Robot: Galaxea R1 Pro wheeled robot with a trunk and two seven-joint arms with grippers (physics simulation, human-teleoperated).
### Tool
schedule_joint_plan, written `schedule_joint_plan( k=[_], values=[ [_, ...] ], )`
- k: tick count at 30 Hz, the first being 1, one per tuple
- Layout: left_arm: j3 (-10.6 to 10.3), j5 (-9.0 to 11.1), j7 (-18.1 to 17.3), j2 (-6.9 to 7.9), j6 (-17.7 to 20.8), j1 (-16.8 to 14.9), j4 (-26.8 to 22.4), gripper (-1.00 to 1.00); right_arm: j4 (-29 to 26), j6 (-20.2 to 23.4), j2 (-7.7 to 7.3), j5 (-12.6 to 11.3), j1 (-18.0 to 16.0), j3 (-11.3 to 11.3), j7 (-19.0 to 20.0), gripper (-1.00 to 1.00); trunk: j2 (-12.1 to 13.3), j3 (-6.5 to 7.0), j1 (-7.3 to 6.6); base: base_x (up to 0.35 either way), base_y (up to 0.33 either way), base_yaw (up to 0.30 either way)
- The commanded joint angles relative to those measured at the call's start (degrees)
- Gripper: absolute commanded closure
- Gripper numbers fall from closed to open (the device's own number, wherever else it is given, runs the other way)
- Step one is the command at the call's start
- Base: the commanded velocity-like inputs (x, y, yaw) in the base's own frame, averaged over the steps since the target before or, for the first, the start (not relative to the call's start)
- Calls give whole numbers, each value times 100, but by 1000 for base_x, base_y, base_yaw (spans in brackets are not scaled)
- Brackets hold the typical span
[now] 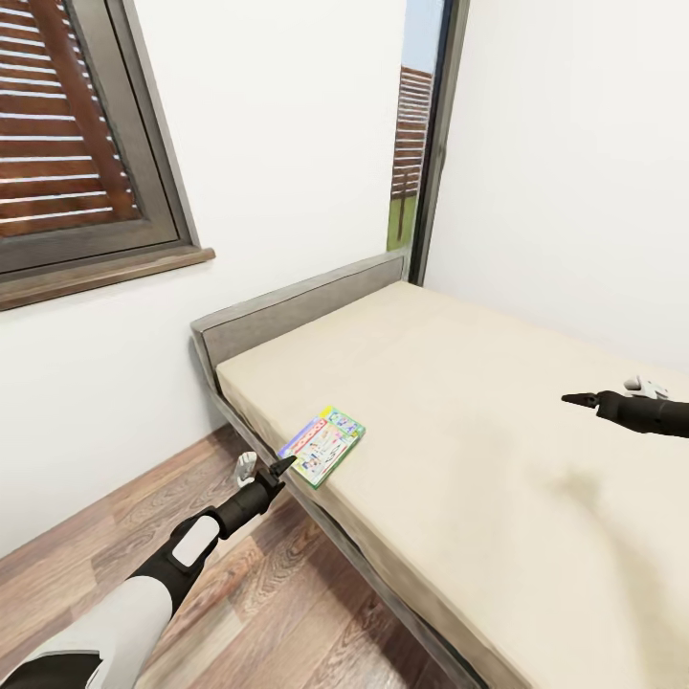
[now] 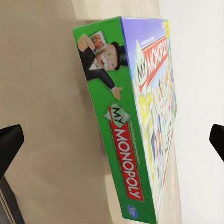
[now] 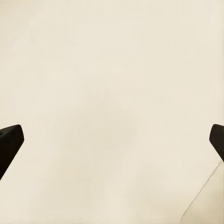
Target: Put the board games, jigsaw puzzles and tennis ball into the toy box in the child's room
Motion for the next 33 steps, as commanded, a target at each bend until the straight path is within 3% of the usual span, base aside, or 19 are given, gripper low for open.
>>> schedule_joint_plan(
  k=[1, 33],
  values=[
    [8, 40, -7, 0, 52, -3, 1, -100, 2, 11, -5, -5, -6, 19, 14, -100, -2, -5, -1, 0, 0, -6],
    [8, 31, -3, 0, 43, -3, 1, -100, 3, 11, 0, -5, -6, 19, 12, -100, -2, -5, -1, 0, 0, -46]
  ],
)
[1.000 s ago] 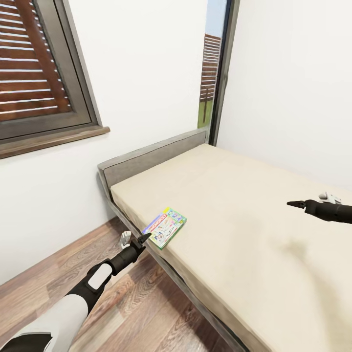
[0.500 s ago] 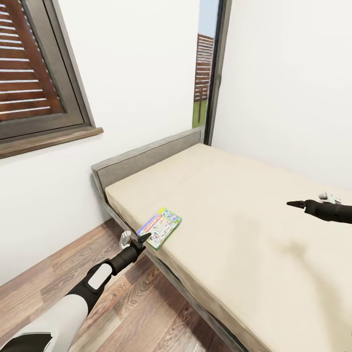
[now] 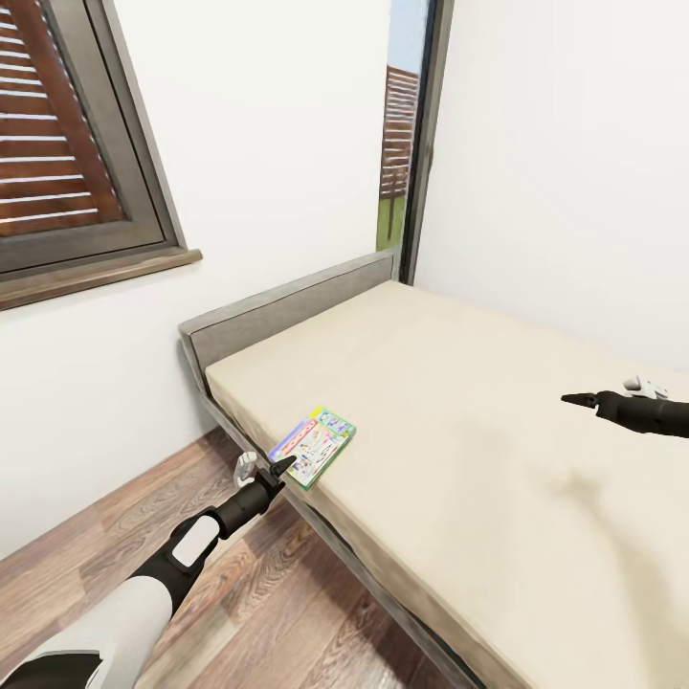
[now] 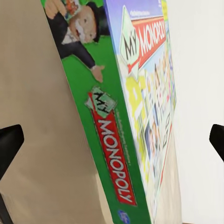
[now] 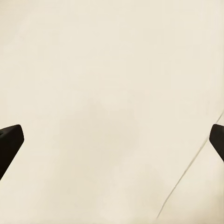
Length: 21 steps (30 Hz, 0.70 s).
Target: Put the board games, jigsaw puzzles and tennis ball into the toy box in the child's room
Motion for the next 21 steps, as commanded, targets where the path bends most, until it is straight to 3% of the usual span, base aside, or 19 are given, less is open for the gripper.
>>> schedule_joint_plan(
  k=[1, 21],
  values=[
    [8, 40, -9, 0, 53, -3, 1, -100, 1, 11, -6, -7, -6, 19, 14, -100, -2, -5, -1, 0, 0, -2],
    [8, 40, -9, 0, 51, -1, 4, -100, 0, 11, -5, -7, -6, 24, 13, -100, -2, -5, -1, 0, 0, -57]
  ],
)
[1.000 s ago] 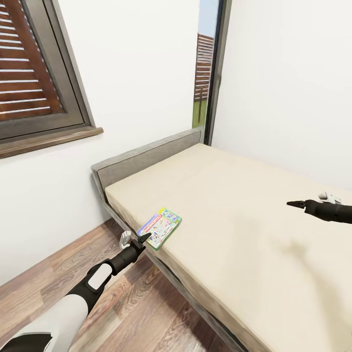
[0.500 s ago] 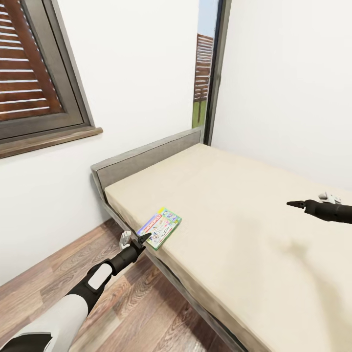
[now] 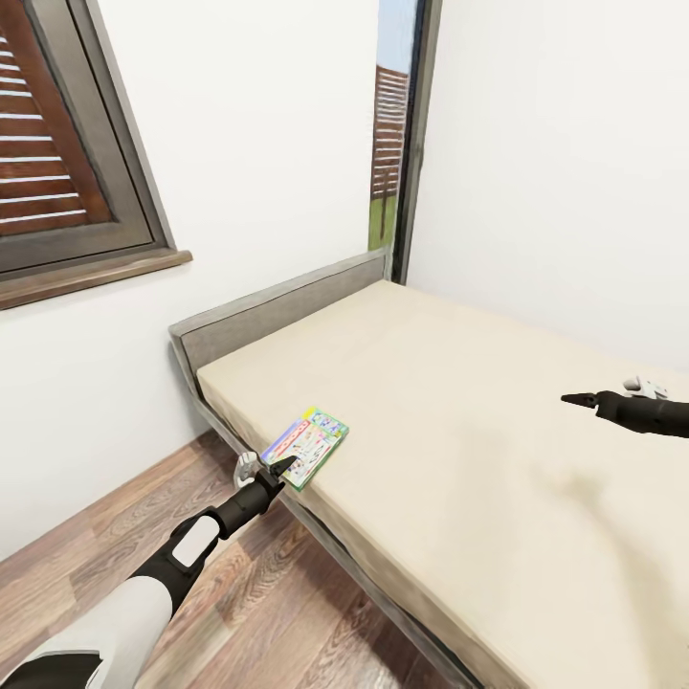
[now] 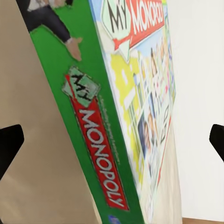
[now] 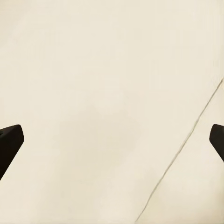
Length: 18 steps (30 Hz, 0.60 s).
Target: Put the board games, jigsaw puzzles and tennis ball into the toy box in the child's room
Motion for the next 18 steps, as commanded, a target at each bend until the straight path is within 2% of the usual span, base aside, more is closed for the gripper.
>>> schedule_joint_plan(
  k=[1, 18],
  values=[
    [8, 40, -9, 0, 53, -1, 2, -100, 2, 11, -6, -6, -6, 20, 12, -100, -2, -5, -1, 0, 0, -19],
    [8, 40, -9, 0, 53, -3, 5, -100, 3, 11, -1, -5, -6, 22, 14, -100, -2, -5, -1, 0, 0, -7]
  ],
)
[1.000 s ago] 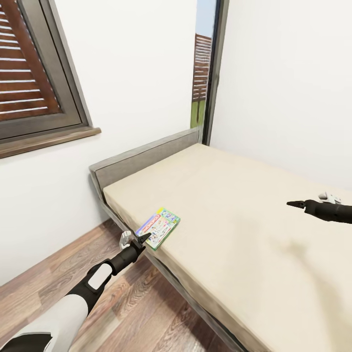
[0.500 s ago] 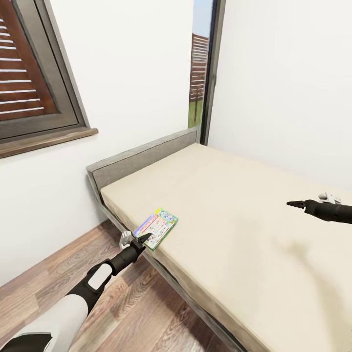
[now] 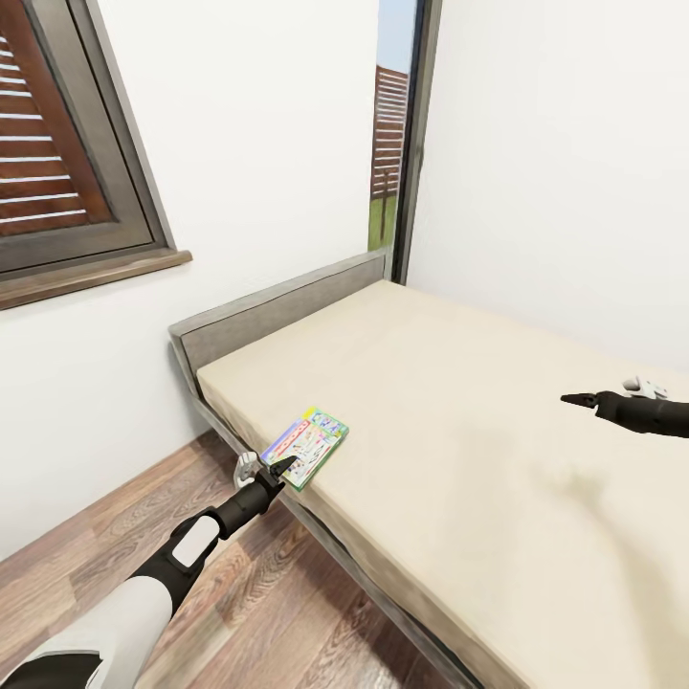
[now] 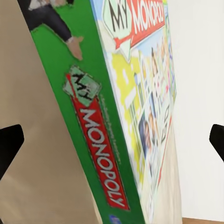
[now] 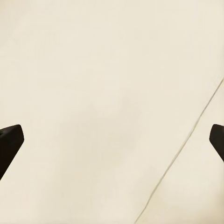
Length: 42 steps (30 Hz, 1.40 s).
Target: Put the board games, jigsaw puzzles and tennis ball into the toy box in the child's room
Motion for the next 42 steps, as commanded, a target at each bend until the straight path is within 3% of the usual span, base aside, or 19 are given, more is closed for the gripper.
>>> schedule_joint_plan(
  k=[1, 37, 38, 42],
  values=[
    [8, 40, -9, 0, 53, -3, 1, -100, 1, 11, -7, -5, -6, 19, 14, -100, -2, -5, -1, 0, 0, -1],
    [8, 40, -2, 0, 49, -5, 1, -100, 1, 11, 19, -8, -6, 19, 10, -100, -2, -5, -1, 0, 0, -30],
    [8, 40, -1, -2, 48, -5, 1, 100, 1, 11, 22, -7, -6, 19, 10, -100, -2, -5, -1, 0, 0, -5],
    [8, 40, -1, -5, 44, -5, 1, 100, 1, 11, 31, -5, -6, 19, 9, -100, -2, -5, -1, 0, 0, -3]
  ],
)
